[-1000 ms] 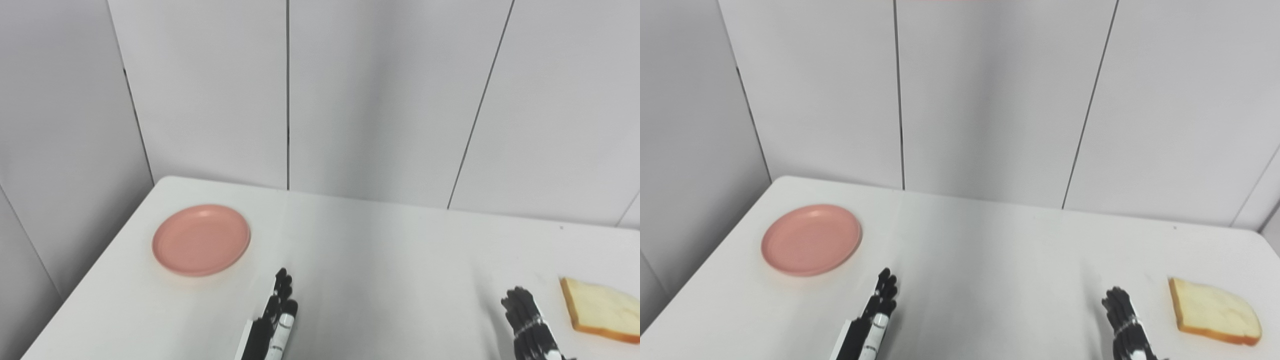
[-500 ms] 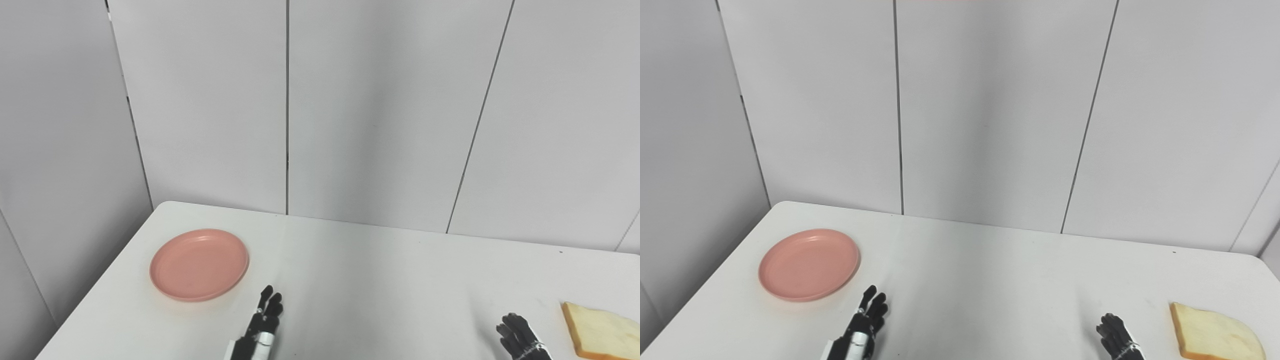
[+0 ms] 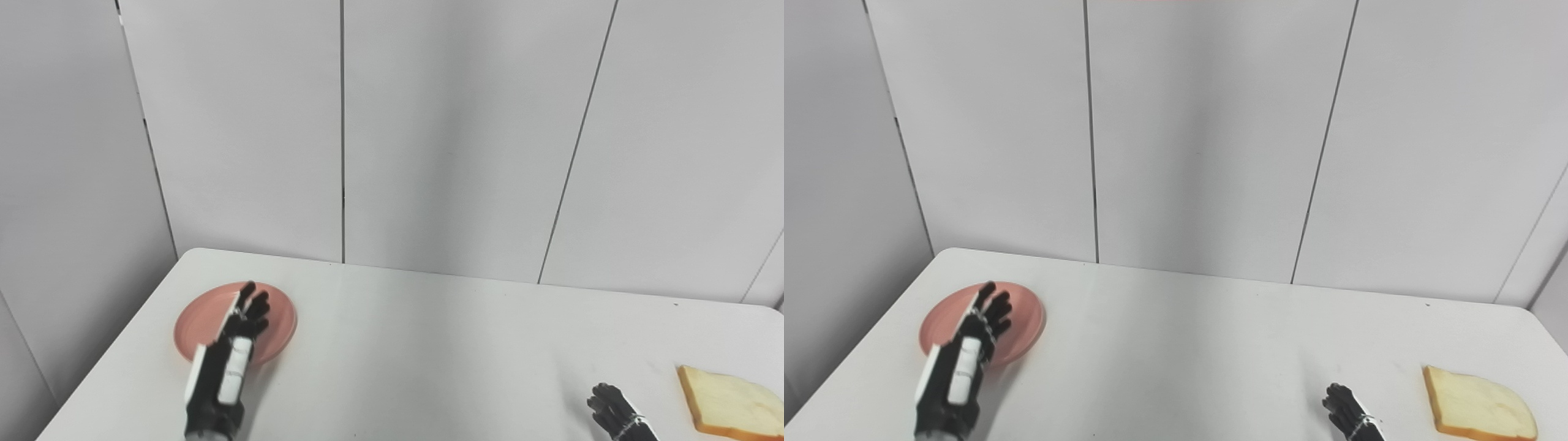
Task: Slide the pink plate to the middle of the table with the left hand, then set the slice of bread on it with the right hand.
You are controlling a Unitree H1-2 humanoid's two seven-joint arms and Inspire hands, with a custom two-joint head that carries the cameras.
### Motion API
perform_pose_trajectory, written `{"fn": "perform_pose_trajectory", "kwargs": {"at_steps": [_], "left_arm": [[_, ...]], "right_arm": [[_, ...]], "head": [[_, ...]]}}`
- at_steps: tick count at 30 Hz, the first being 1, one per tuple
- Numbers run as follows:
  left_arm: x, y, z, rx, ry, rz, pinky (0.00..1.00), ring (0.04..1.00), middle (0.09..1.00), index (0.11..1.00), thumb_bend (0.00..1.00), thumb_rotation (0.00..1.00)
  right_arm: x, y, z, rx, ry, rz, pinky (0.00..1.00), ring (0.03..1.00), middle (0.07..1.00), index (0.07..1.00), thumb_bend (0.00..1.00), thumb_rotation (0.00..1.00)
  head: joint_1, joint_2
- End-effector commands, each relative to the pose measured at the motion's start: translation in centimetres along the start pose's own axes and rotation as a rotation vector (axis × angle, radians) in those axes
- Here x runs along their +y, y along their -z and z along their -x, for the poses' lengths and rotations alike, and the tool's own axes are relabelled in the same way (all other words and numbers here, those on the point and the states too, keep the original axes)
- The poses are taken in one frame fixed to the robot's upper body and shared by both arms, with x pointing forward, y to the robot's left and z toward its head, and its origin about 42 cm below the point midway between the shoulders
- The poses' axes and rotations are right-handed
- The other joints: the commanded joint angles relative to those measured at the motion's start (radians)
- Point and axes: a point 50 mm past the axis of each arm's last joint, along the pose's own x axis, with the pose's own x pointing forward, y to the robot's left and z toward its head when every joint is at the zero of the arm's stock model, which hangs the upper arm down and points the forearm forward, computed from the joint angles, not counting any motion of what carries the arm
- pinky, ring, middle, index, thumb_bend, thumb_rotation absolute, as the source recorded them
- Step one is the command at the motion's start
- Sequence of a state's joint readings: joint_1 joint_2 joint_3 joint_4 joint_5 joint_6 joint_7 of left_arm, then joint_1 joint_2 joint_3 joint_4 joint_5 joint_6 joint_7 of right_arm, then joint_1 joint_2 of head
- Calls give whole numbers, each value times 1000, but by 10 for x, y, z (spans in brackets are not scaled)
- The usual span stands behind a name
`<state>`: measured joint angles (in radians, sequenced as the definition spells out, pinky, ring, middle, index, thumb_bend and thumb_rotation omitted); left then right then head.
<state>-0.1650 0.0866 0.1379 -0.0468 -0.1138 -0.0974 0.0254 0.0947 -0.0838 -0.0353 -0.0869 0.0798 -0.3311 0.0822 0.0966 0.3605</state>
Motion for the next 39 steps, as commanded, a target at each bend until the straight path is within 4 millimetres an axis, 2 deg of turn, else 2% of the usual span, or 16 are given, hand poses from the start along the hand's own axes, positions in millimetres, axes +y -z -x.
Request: {"fn": "perform_pose_trajectory", "kwargs": {"at_steps": [1, 4, 7, 13, 15, 17, 20, 25, 28, 31, 35, 37, 39], "left_arm": [[0, -48, -41, -169, 32, 12, 926, 935, 925, 912, 915, 872], [6, -66, -61, -211, 20, -38, 901, 921, 919, 905, 921, 885], [15, -78, -81, -234, 6, -67, 917, 909, 913, 894, 954, 883], [36, -91, -111, -250, -43, -144, 900, 899, 885, 861, 984, 873], [42, -92, -119, -245, -63, -152, 922, 922, 908, 870, 998, 877], [49, -91, -127, -226, -85, -134, 960, 938, 917, 874, 998, 886], [64, -85, -142, -183, -146, -113, 950, 931, 904, 879, 997, 884], [97, -69, -160, -212, -130, -257, 827, 890, 896, 877, 949, 887], [113, -60, -167, -199, -135, -271, 803, 842, 872, 859, 916, 826], [128, -53, -174, -143, -155, -225, 844, 880, 899, 874, 902, 839], [142, -43, -181, -61, -214, -141, 875, 940, 953, 914, 979, 855], [147, -38, -180, -37, -244, -101, 870, 952, 964, 934, 961, 862], [148, -30, -177, -14, -264, -58, 856, 939, 939, 914, 941, 840]], "right_arm": [[13, 55, 29, 200, 35, -38, 887, 851, 865, 831, 817, 950], [13, 55, 29, 199, 35, -35, 879, 848, 862, 829, 826, 945], [13, 55, 29, 199, 30, -36, 875, 845, 860, 829, 821, 943], [13, 55, 29, 199, 30, -33, 872, 845, 860, 830, 825, 942], [13, 55, 29, 199, 32, -33, 868, 843, 858, 828, 819, 940], [13, 54, 29, 198, 32, -32, 866, 843, 859, 829, 814, 943], [13, 54, 30, 198, 31, -28, 863, 841, 859, 831, 810, 952], [12, 52, 31, 197, 30, -26, 863, 841, 857, 830, 808, 952], [12, 52, 31, 197, 29, -21, 850, 833, 852, 827, 813, 957], [11, 52, 31, 197, 26, -26, 856, 832, 851, 827, 814, 952], [11, 52, 31, 197, 25, -28, 849, 832, 850, 828, 809, 955], [10, 52, 31, 198, 24, -27, 851, 836, 852, 830, 811, 956], [10, 52, 31, 199, 23, -27, 852, 837, 852, 833, 816, 957]], "head": [[0, 0], [2, 1], [3, 1], [3, 4], [3, 5], [3, 7], [1, 9], [3, 16], [3, 17], [3, 21], [6, 23], [5, 25], [0, 27]]}}
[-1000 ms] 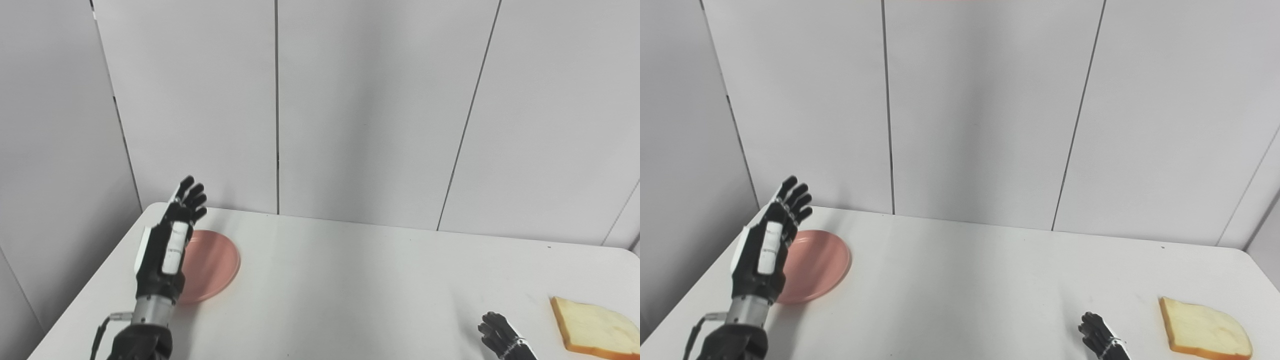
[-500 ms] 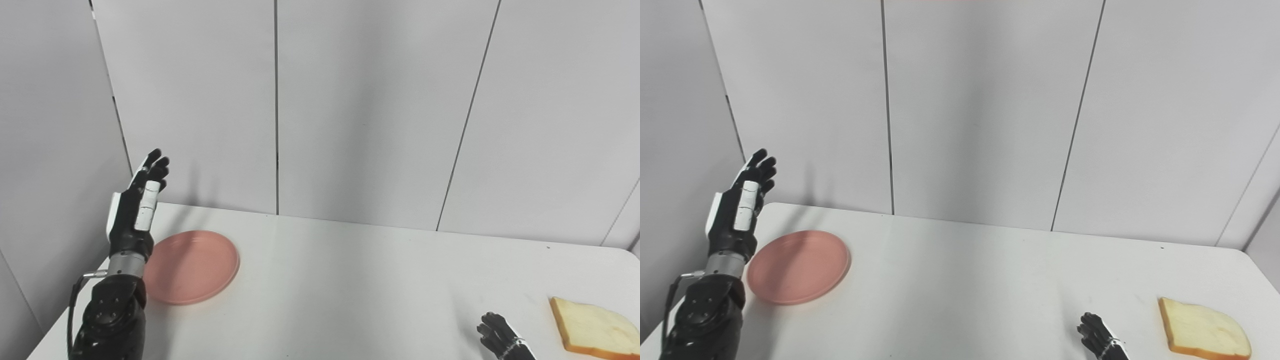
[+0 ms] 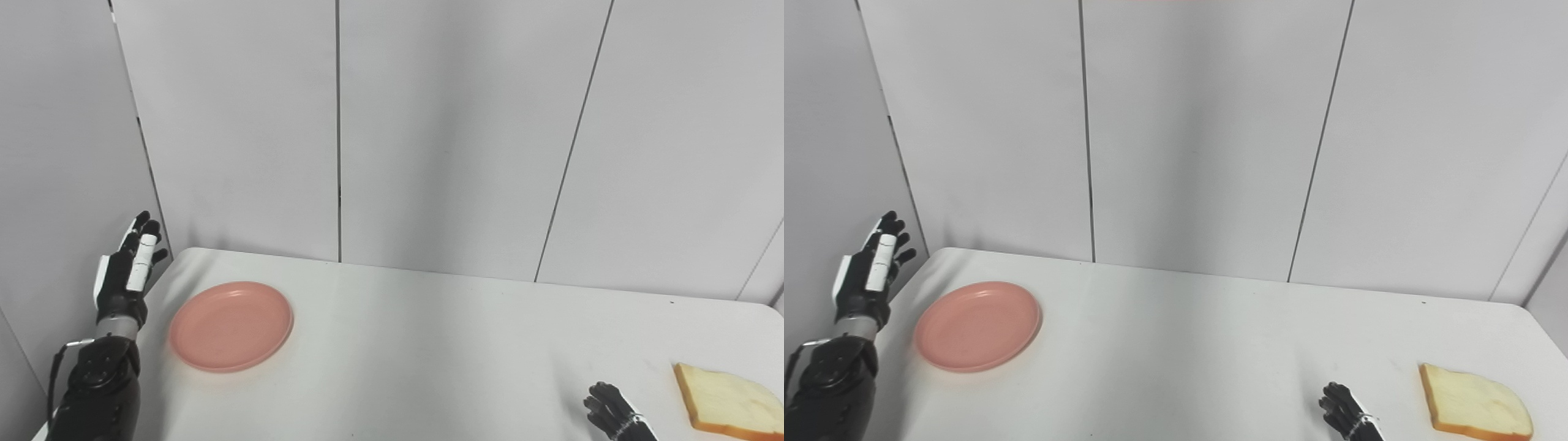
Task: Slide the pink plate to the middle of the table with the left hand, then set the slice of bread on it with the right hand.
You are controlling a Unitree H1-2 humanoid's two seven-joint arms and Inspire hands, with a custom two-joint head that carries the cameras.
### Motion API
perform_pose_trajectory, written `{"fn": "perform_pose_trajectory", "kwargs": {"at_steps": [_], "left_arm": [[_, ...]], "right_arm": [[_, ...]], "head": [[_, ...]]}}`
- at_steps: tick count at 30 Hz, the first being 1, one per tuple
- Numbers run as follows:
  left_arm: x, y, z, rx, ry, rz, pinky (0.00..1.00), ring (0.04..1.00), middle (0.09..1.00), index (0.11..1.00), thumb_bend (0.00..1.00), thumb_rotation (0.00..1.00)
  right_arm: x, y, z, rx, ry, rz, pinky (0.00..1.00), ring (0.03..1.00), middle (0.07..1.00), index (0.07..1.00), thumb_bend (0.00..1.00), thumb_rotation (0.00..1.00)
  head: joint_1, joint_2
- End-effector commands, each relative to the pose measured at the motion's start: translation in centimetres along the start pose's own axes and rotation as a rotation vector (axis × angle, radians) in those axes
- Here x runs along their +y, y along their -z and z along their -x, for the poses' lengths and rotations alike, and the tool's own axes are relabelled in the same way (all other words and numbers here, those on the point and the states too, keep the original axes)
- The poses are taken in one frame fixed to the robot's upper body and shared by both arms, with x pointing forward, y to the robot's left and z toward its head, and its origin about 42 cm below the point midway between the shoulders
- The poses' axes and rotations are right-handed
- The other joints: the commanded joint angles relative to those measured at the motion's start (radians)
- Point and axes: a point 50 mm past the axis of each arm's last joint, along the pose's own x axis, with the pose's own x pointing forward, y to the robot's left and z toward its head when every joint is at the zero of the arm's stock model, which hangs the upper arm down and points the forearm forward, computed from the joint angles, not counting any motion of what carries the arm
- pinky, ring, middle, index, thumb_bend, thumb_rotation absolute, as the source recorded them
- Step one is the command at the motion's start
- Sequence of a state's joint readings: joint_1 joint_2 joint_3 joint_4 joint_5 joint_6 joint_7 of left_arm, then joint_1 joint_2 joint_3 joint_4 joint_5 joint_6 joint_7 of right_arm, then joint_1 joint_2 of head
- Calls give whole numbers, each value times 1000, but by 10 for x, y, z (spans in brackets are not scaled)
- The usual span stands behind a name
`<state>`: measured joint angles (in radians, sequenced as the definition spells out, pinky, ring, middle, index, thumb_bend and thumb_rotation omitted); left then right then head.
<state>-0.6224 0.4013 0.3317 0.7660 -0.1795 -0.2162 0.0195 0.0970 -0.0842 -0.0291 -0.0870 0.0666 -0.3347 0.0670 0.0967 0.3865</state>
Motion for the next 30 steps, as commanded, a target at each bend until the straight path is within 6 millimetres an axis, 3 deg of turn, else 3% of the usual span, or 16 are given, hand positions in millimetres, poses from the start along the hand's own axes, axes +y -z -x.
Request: {"fn": "perform_pose_trajectory", "kwargs": {"at_steps": [1, 6, 11, 14, 19, 30], "left_arm": [[2, -47, -28, -128, -14, 72, 860, 933, 938, 912, 931, 832], [4, -28, -21, -95, -5, 76, 852, 927, 940, 921, 929, 826], [5, -7, -17, -43, -7, 70, 838, 914, 921, 911, 862, 817], [5, 10, -14, -8, 8, 76, 782, 888, 891, 836, 929, 786], [6, 31, -7, 39, 26, 92, 805, 891, 881, 848, 927, 762], [8, 56, 5, 113, 86, 73, 791, 879, 870, 877, 900, 753]], "right_arm": [[9, 51, 31, 200, 17, -38, 851, 837, 851, 834, 817, 955], [8, 50, 32, 198, 16, -35, 837, 827, 845, 832, 816, 960], [8, 49, 32, 202, 10, -33, 837, 831, 847, 833, 842, 956], [7, 49, 33, 207, 9, -36, 844, 824, 848, 834, 824, 957], [8, 48, 33, 205, 8, -44, 849, 826, 850, 831, 842, 948], [8, 46, 33, 204, 9, -38, 823, 812, 839, 824, 839, 947]], "head": [[0, 1], [-1, 10], [-9, 14], [-8, 15], [-10, 21], [-18, 29]]}}
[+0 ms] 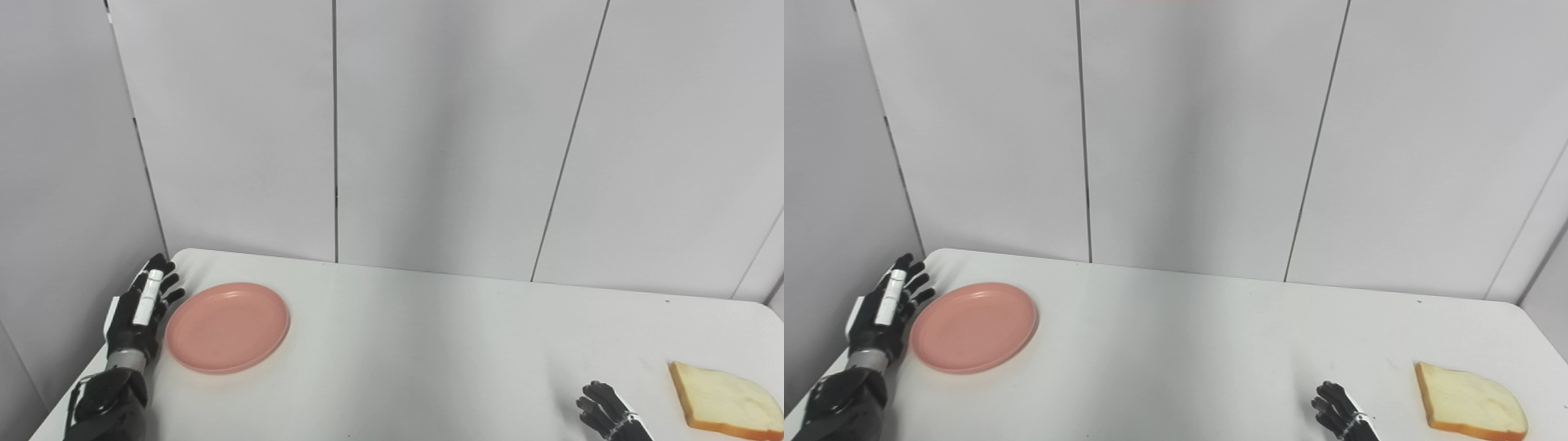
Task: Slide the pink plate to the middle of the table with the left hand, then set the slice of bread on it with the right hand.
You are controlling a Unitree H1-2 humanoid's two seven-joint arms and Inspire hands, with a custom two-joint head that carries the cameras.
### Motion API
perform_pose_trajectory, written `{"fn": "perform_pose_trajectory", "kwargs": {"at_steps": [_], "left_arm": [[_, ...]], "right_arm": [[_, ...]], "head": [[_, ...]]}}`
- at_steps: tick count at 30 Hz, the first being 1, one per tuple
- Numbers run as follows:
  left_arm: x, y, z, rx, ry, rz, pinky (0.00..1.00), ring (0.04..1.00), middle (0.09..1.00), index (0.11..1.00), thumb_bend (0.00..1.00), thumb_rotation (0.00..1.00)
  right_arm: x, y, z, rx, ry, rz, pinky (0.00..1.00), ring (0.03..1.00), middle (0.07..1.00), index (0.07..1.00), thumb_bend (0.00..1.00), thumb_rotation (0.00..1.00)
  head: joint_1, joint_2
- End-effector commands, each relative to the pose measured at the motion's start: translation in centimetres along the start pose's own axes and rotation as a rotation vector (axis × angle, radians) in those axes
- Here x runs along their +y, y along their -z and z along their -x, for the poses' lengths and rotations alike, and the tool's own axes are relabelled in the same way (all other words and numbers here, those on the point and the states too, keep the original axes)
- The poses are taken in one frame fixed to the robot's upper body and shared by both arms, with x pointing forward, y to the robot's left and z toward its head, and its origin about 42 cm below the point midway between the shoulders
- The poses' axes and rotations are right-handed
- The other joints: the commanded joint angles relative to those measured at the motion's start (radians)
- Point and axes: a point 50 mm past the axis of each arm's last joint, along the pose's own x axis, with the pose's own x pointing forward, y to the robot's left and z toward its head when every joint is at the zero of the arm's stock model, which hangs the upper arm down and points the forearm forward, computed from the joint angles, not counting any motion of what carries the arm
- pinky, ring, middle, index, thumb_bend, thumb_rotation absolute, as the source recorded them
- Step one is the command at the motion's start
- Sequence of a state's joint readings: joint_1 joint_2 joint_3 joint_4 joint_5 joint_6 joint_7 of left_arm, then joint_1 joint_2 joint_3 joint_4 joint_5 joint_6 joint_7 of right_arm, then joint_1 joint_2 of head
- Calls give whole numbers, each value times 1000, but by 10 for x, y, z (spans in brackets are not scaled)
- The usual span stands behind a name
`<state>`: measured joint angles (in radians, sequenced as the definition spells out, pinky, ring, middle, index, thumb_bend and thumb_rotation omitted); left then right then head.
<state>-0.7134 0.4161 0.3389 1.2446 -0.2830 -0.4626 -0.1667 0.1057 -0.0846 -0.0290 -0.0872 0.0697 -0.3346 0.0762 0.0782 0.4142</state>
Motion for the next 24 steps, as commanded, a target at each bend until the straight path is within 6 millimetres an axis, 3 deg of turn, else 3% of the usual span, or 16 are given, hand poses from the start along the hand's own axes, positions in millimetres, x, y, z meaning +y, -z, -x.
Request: {"fn": "perform_pose_trajectory", "kwargs": {"at_steps": [1, 3, 5, 9, 13, 16, 18, 24], "left_arm": [[3, -8, -5, -15, 35, -30, 788, 877, 869, 878, 898, 756], [-3, -7, -3, -24, 55, -31, 724, 867, 866, 869, 895, 745], [-10, -7, -3, -37, 68, -36, 734, 862, 849, 862, 908, 738], [-22, -9, -2, -61, 108, -39, 785, 879, 833, 854, 909, 743], [-35, -10, 1, -80, 153, -65, 867, 943, 917, 908, 807, 797], [-42, -6, 4, -67, 174, -42, 874, 951, 926, 911, 795, 783], [-49, -1, 7, -55, 182, -43, 851, 949, 926, 926, 837, 778], [-69, 5, 14, -55, 228, -49, 730, 919, 914, 911, 807, 781]], "right_arm": [[8, 46, 29, 197, 16, -35, 823, 812, 839, 824, 839, 948], [8, 46, 29, 197, 16, -33, 813, 805, 835, 823, 843, 950], [9, 46, 29, 198, 13, -36, 815, 804, 835, 823, 850, 947], [10, 46, 28, 196, 11, -37, 818, 803, 835, 822, 846, 946], [11, 46, 29, 195, 9, -39, 822, 808, 844, 828, 846, 951], [11, 45, 29, 196, 6, -37, 824, 809, 845, 830, 845, 954], [11, 45, 29, 198, 3, -35, 824, 808, 844, 831, 846, 955], [11, 44, 30, 201, 5, -36, 808, 802, 840, 830, 853, 953]], "head": [[-1, 1], [-1, 2], [-2, 3], [-5, 3], [-5, 5], [-9, 9], [-9, 11], [-9, 17]]}}
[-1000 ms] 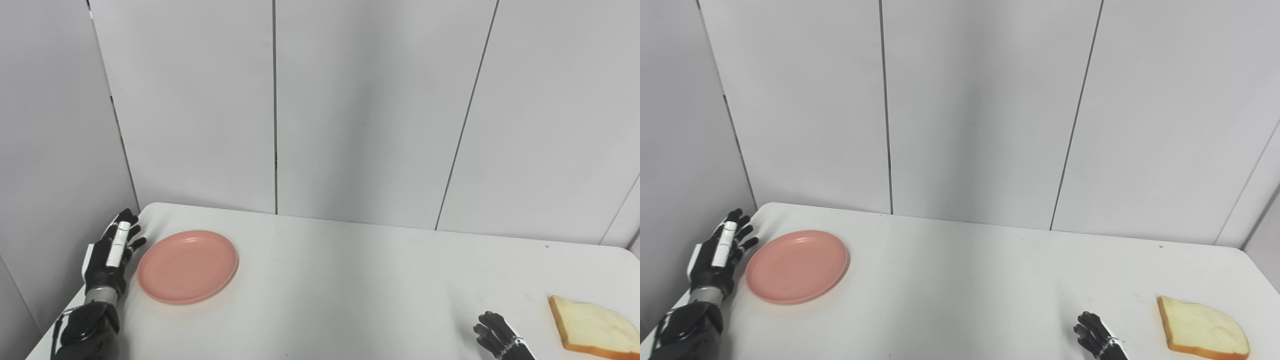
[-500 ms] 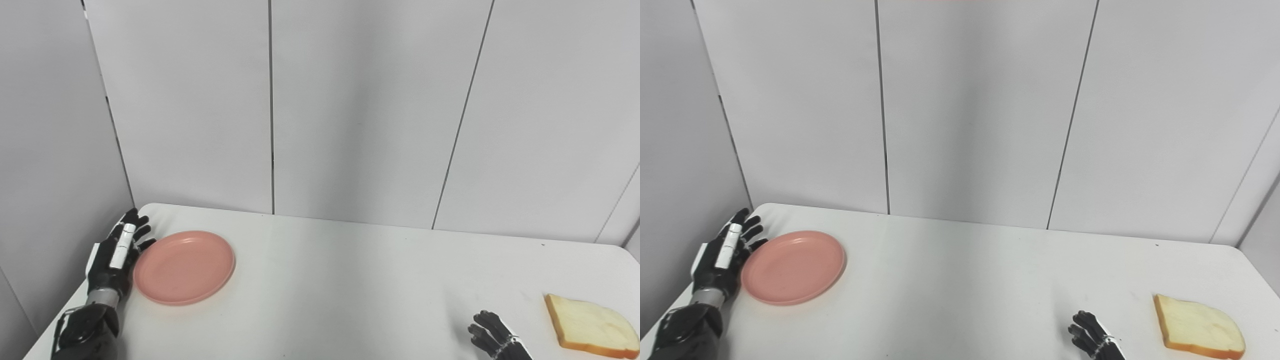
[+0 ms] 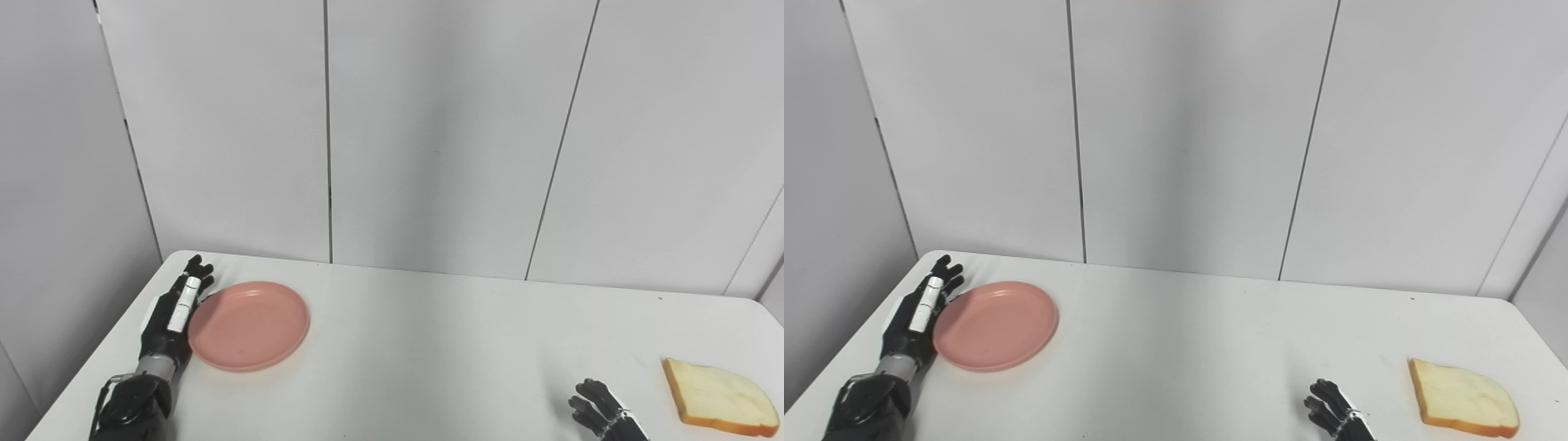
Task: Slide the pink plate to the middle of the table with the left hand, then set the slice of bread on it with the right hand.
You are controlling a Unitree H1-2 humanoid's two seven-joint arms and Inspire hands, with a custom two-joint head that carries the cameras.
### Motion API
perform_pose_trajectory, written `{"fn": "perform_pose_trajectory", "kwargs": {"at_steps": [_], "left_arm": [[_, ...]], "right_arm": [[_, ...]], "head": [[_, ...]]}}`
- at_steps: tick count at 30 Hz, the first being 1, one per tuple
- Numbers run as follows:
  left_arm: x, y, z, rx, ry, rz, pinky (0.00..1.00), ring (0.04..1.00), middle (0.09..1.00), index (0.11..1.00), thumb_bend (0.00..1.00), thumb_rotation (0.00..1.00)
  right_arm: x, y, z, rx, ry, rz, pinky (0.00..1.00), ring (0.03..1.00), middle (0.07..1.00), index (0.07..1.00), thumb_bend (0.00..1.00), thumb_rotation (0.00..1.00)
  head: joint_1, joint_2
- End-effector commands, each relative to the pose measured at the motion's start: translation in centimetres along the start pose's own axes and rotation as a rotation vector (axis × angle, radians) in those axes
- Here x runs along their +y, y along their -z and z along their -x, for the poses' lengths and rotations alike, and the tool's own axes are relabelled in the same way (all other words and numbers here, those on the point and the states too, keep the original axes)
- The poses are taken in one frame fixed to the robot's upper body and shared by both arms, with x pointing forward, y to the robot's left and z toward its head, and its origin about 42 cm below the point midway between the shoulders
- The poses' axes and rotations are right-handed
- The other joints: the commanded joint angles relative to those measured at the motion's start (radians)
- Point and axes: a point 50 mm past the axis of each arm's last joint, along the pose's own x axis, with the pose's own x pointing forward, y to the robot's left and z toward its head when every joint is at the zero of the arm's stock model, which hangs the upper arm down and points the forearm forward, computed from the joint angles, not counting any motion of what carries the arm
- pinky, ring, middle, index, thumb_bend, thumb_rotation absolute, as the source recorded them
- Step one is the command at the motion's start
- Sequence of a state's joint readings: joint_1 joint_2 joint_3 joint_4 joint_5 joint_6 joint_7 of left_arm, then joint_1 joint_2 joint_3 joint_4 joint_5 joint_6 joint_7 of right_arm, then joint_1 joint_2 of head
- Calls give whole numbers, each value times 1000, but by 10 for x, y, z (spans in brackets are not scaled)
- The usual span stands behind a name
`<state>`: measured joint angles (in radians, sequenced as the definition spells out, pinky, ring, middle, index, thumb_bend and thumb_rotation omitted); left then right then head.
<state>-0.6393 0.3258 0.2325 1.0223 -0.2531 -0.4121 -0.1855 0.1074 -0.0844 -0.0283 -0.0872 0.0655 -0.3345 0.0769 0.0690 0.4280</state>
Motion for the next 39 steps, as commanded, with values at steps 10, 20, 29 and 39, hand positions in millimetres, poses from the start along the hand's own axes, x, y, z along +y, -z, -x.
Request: {"fn": "perform_pose_trajectory", "kwargs": {"at_steps": [10, 20, 29, 39], "left_arm": [[-54, 3, 6, 23, 85, 21, 753, 891, 878, 894, 890, 745], [-94, -4, 12, 26, 143, 54, 717, 885, 884, 874, 855, 766], [-133, -17, 15, 45, 172, 52, 720, 892, 882, 871, 852, 822], [-191, -6, 37, 121, 236, 31, 744, 897, 896, 891, 827, 823]], "right_arm": [[12, 43, 31, 203, 3, -41, 807, 797, 837, 836, 847, 956], [15, 42, 33, 209, 6, -43, 814, 803, 839, 839, 837, 955], [16, 41, 35, 202, -3, -26, 811, 799, 836, 843, 825, 971], [19, 38, 37, 204, -6, -24, 820, 807, 842, 844, 838, 977]], "head": [[-8, 10], [-17, 16], [-26, 23], [-41, 36]]}}
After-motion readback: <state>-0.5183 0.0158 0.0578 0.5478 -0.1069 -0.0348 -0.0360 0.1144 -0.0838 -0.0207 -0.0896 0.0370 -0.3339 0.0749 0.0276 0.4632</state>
